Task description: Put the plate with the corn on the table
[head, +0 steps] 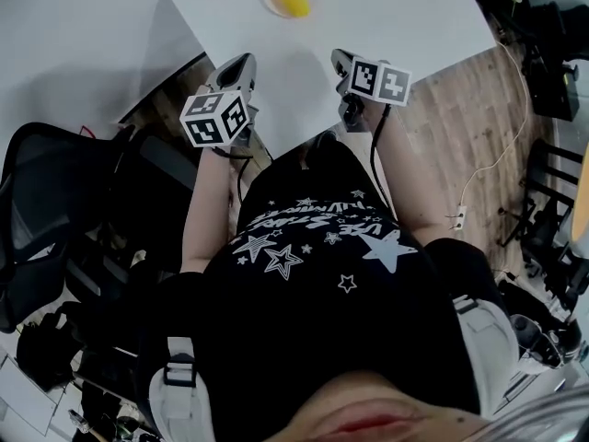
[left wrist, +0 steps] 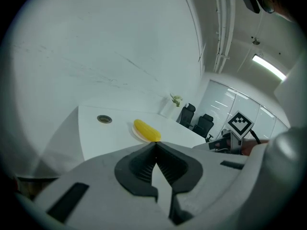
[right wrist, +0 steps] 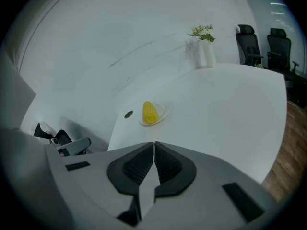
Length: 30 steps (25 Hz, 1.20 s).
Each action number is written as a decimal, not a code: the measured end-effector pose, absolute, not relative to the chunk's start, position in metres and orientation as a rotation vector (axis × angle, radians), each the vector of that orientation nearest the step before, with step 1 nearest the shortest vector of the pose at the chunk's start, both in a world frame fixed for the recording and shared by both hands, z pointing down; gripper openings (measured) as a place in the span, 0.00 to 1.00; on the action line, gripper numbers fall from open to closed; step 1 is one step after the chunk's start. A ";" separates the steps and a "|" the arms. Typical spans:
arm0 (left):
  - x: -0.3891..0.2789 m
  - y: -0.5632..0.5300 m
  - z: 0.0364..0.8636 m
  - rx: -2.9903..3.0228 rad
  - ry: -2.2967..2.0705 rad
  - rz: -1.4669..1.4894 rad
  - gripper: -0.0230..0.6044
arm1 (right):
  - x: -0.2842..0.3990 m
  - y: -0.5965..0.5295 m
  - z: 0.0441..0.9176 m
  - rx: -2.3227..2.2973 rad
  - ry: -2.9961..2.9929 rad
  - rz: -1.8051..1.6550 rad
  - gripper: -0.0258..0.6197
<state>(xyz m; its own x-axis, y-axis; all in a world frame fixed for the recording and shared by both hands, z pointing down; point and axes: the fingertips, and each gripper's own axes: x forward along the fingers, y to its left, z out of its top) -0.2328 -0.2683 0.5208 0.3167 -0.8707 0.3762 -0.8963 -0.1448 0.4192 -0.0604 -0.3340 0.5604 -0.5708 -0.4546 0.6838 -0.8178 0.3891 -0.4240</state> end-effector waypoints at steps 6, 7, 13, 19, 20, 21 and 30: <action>-0.224 -0.249 0.518 2.024 -1.562 0.073 0.05 | -0.062 -0.319 0.556 1.041 -2.236 1.074 0.05; -0.220 -0.244 0.516 2.033 -1.561 0.080 0.05 | -0.063 -0.315 0.555 1.023 -2.250 1.073 0.05; -0.196 -0.205 0.507 2.048 -1.595 0.084 0.05 | -0.058 -0.275 0.555 0.961 -2.278 1.020 0.05; -0.164 -0.156 0.500 2.054 -1.591 0.094 0.05 | -0.017 -0.221 0.550 0.978 -2.285 1.062 0.05; -0.158 -0.147 0.499 2.055 -1.592 0.096 0.05 | -0.009 -0.211 0.548 0.979 -2.286 1.070 0.05; -0.153 -0.139 0.497 2.057 -1.593 0.095 0.05 | -0.002 -0.202 0.546 0.977 -2.291 1.074 0.05; -0.104 -0.095 0.472 2.121 -1.611 0.098 0.05 | 0.032 -0.155 0.512 0.966 -2.392 1.009 0.05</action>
